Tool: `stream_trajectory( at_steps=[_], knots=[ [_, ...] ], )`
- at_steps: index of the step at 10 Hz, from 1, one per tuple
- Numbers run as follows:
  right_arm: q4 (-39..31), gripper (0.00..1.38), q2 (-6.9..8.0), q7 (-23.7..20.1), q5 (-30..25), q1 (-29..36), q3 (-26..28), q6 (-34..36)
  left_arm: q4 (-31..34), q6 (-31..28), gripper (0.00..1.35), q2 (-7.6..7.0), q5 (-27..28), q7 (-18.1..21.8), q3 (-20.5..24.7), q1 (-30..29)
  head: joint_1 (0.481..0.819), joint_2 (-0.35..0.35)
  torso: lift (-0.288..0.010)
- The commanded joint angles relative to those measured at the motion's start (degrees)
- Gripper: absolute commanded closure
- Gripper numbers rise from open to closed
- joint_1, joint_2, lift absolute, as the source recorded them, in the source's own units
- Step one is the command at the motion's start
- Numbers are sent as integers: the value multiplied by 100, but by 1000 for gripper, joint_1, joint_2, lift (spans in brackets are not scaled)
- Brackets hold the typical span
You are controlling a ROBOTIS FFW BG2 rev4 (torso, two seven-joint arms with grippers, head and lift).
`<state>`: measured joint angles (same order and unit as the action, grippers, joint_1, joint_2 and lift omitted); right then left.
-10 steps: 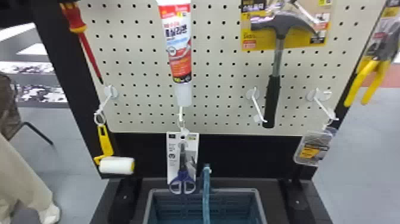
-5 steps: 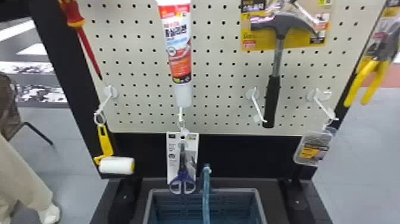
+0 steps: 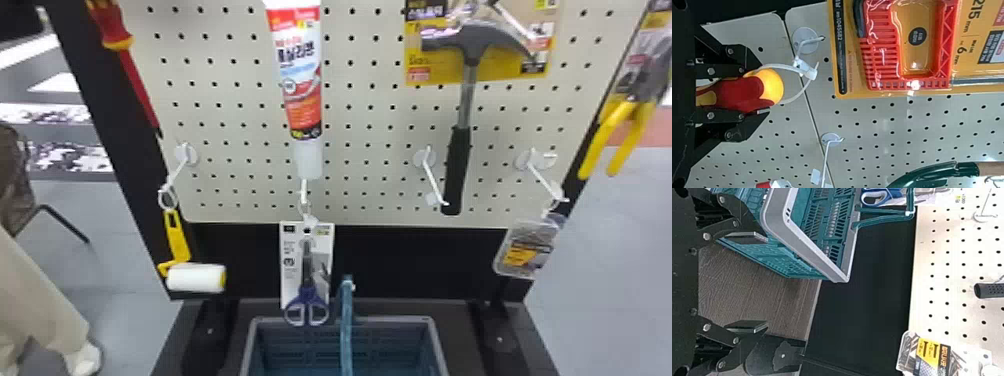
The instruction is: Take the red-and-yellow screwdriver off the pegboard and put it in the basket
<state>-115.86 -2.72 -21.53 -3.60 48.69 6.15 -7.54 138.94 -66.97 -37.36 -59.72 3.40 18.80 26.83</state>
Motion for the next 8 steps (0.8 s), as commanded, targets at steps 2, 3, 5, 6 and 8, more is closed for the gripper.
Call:
stream_trajectory(
  at_steps=[2,3,5,6,8],
  knots=[
    [-23,498,-9,0,-9,19,0,16,260,9,1076,10,-84,-77,238,-263,549,0,-100],
    [-37,498,-9,0,-9,19,0,25,359,35,1076,62,-136,-121,414,-496,549,0,-100],
    [-37,498,-9,0,-9,32,0,25,767,44,1076,229,-242,-270,897,-1075,549,0,-100],
    [-37,498,-9,0,-9,32,0,25,935,70,1076,344,-330,-367,1135,-1370,549,0,-100],
    [-51,498,-9,0,-26,32,0,33,1202,97,1076,625,-453,-516,1495,-1862,549,0,-100]
  ],
)
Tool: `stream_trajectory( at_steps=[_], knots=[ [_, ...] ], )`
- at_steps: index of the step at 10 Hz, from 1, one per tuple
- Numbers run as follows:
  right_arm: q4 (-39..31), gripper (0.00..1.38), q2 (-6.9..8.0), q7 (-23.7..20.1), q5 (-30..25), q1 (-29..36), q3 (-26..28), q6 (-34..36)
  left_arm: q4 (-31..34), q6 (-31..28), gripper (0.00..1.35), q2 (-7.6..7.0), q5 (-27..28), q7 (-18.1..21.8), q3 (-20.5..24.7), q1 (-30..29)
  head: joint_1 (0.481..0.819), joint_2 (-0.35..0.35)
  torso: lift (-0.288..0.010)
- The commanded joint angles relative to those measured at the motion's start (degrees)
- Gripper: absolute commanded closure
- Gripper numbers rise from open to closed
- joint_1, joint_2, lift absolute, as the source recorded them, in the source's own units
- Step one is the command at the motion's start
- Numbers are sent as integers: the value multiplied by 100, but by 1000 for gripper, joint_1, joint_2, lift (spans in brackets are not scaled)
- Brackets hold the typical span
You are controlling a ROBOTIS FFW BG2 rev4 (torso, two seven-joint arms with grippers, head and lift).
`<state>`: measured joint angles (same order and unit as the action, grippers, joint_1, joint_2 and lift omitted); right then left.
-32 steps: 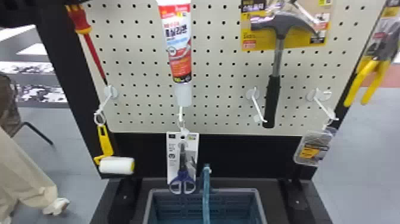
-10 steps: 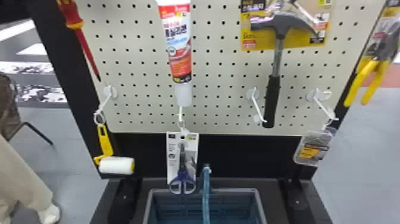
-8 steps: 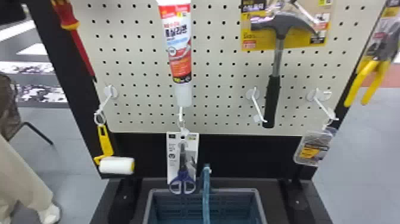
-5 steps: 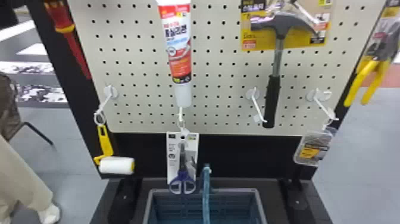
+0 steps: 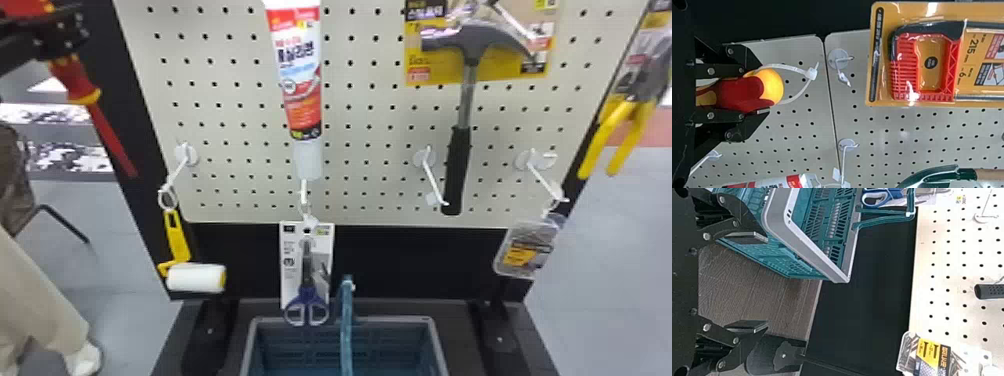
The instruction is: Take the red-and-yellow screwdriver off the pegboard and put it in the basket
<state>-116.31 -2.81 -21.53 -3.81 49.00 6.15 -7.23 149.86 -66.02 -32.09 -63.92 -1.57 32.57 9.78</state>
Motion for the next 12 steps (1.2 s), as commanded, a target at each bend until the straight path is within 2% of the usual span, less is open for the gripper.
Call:
stream_trajectory(
  at_steps=[1,4,6,7,8,9,10,12],
  knots=[
    [-6,498,0,0,-6,0,0,11,195,45,1076,282,-51,-27,267,-378,549,0,-100],
    [-6,498,9,0,-6,-12,0,29,518,107,1076,783,-139,-133,610,-908,549,0,-100],
    [-6,498,18,0,-6,-12,0,29,617,177,1208,1117,-174,-185,663,-1215,549,0,-100],
    [-6,498,18,-9,-6,-12,0,29,729,177,1208,1240,-165,-229,663,-1314,549,0,-100],
    [-6,498,18,-9,-6,-12,0,37,800,168,1208,1302,-191,-229,663,-1412,549,0,-100],
    [-6,498,18,-9,-6,-25,0,46,870,177,1208,1451,-200,-229,654,-1486,549,0,-100],
    [-6,498,18,-9,-15,-25,-9,46,912,274,1208,1697,-174,-229,619,-1572,549,0,-100],
    [-6,498,18,-18,-15,-37,-9,46,940,511,1208,2031,2,-220,461,-1744,549,0,-100]
  ],
)
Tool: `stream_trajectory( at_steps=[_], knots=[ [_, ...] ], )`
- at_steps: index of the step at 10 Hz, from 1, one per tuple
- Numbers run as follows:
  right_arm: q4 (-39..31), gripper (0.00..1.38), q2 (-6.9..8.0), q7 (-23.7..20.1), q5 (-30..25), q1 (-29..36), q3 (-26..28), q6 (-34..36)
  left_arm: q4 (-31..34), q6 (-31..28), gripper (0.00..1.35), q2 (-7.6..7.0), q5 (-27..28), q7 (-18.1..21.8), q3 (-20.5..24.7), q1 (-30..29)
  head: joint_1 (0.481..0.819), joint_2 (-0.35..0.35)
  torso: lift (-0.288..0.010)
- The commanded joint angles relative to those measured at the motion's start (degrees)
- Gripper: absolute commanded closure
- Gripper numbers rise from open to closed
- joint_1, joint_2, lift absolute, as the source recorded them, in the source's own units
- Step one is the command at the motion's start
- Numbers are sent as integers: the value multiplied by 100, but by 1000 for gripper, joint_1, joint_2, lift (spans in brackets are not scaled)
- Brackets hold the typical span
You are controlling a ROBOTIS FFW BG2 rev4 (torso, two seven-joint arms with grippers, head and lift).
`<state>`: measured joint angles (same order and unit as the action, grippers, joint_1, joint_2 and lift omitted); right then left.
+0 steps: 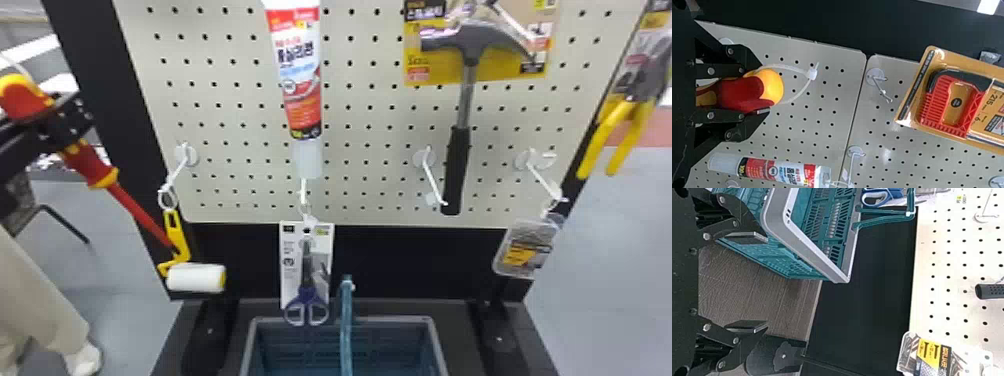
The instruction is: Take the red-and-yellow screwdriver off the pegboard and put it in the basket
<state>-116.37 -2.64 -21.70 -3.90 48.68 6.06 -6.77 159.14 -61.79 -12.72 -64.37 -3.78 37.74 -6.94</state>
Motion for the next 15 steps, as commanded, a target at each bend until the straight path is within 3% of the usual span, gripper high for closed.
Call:
stream_trajectory(
  at_steps=[1,5,7,9,12,15],
  knots=[
    [0,498,0,-1,-5,-4,0,0,-2,281,1208,226,92,0,-162,-207,549,0,-100],
    [28,498,9,-18,-14,-29,0,0,-16,589,1208,534,285,0,-522,-662,549,0,-100],
    [56,498,17,-71,-32,-53,0,0,-466,1266,1208,666,672,369,-1032,-1032,549,0,-100],
    [70,498,17,-97,-32,-66,0,0,-944,1529,1208,841,971,712,-1340,-1192,549,0,-100],
    [84,498,17,-115,-32,-78,0,0,-1619,2162,1208,912,1102,967,-1788,-1585,549,0,-100],
    [98,498,17,-133,-23,-78,0,0,-2041,2733,1208,982,1814,1353,-2078,-1819,549,0,-100]
  ],
)
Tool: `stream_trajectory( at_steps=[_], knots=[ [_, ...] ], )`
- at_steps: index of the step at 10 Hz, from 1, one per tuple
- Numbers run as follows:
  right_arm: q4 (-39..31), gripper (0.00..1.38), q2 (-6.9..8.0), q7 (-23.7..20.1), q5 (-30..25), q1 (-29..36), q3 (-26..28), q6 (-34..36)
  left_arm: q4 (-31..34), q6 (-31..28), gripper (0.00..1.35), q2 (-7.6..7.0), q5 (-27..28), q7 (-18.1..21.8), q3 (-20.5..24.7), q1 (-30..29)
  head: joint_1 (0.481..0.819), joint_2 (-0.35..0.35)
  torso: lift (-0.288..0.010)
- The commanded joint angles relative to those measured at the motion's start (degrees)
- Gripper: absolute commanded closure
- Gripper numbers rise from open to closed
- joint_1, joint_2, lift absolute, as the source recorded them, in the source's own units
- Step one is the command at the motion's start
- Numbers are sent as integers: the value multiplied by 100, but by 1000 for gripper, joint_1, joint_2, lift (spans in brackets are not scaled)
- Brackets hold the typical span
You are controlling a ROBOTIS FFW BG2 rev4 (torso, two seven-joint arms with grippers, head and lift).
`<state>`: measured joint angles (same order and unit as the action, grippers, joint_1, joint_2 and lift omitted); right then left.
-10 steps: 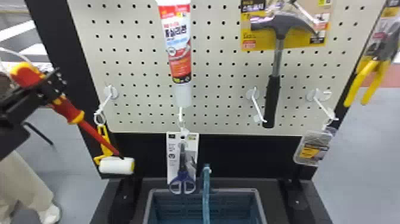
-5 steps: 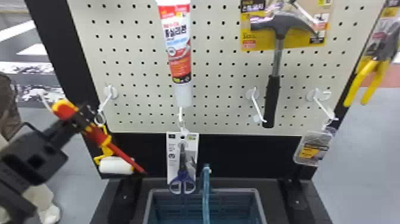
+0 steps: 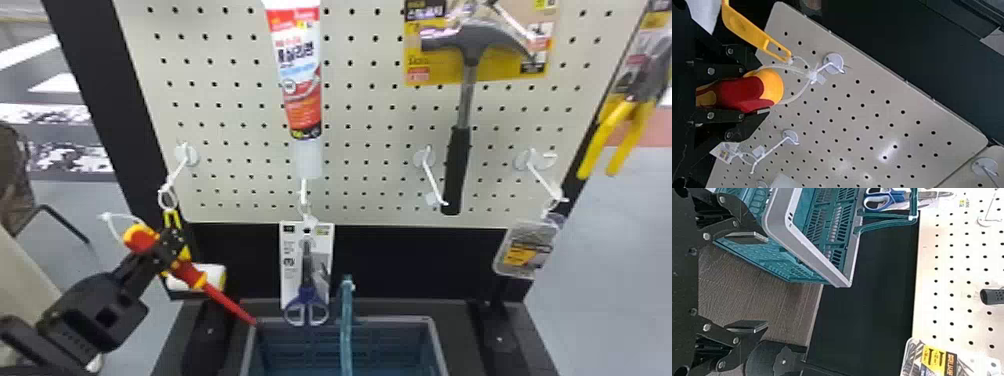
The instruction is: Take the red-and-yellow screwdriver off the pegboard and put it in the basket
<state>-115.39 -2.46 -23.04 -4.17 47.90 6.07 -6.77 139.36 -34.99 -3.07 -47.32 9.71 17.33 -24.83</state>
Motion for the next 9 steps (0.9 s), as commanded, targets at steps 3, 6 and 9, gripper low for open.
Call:
stream_trajectory(
  at_steps=[3,6,9],
  knots=[
    [1,498,0,-34,4,0,9,0,-583,801,1208,88,399,233,-327,-190,549,0,-100],
    [15,498,0,-52,13,-12,9,0,-1090,1214,1208,167,311,303,-643,-301,549,0,-100],
    [15,498,0,-52,30,-12,9,0,-1343,1434,1208,184,276,321,-898,-375,549,0,-100]
  ],
)
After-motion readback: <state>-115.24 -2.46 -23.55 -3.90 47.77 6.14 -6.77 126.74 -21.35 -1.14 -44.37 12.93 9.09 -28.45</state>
